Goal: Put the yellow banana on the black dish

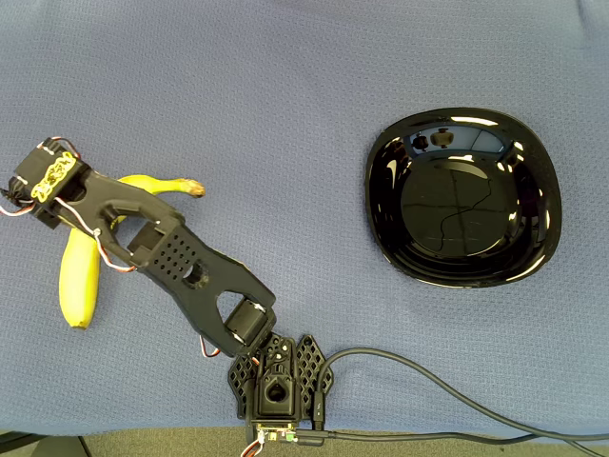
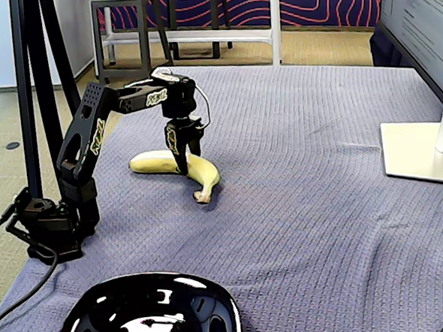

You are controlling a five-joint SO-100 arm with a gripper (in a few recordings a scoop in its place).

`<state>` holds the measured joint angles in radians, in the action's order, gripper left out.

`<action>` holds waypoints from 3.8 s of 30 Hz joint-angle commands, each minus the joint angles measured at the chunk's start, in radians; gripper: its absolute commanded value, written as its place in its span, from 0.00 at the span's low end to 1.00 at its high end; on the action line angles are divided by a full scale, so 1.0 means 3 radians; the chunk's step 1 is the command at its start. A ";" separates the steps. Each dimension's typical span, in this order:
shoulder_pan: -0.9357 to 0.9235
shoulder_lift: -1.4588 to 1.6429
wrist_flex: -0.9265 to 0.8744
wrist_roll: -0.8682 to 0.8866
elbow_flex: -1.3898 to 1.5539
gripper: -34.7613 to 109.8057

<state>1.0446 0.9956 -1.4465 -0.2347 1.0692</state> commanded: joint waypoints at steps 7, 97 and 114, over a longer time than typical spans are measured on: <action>-0.0015 0.0885 -0.0220 0.0128 -0.0251 0.24; -0.6535 -0.0061 -0.0455 -0.0445 -0.1667 0.24; -0.6161 -0.0552 -0.0174 -0.0225 -0.2004 0.24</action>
<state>-0.8115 0.7992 -1.5110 -0.3037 0.5568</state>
